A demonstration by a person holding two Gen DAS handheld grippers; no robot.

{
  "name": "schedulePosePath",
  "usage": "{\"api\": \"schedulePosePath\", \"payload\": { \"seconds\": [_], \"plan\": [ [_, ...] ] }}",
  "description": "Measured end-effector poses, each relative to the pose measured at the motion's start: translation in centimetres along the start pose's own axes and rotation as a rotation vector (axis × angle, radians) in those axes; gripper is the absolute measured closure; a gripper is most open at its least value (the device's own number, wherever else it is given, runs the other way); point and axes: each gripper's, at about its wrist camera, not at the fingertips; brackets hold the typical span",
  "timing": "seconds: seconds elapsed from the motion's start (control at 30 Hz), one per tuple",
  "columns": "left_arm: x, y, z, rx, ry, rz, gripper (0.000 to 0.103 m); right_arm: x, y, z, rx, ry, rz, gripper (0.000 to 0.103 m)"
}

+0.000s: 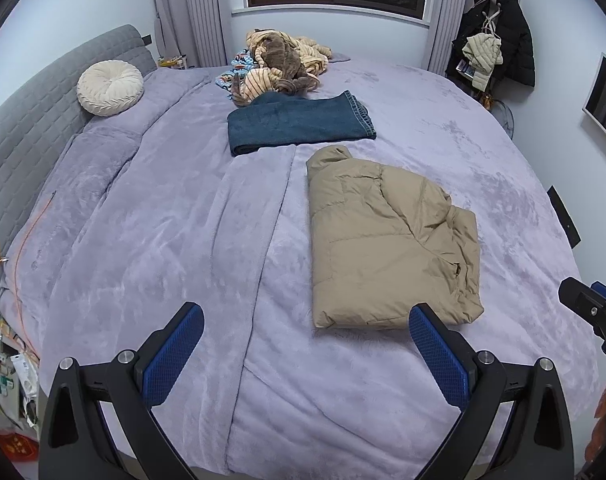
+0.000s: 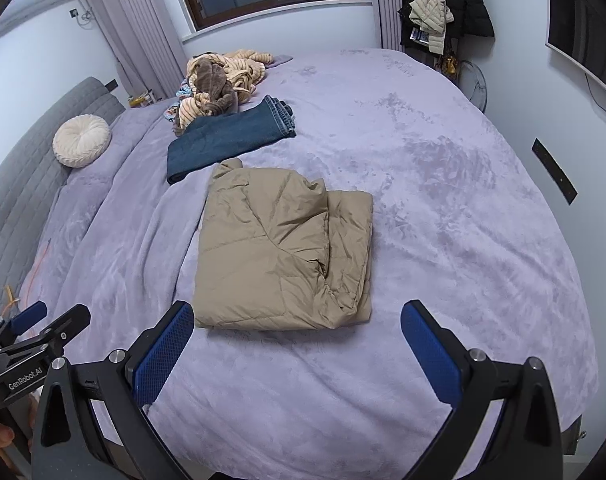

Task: Fold large clothes

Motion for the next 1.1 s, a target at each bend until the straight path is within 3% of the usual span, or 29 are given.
{"api": "schedulePosePath", "payload": {
  "seconds": [1.1],
  "plan": [
    [-0.8,0.3,1.6,0.022,0.012,0.011,0.000,-0.1,0.3,1.4,0.015,-0.014,0.011,0.000]
  ]
}}
Point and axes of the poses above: each gripper's, at about its wrist camera, not at the fingertips, and x roughly against the way its jaws point, z to its left, y to its top, and after that the axes turned 8 degrees about -x, right-handed
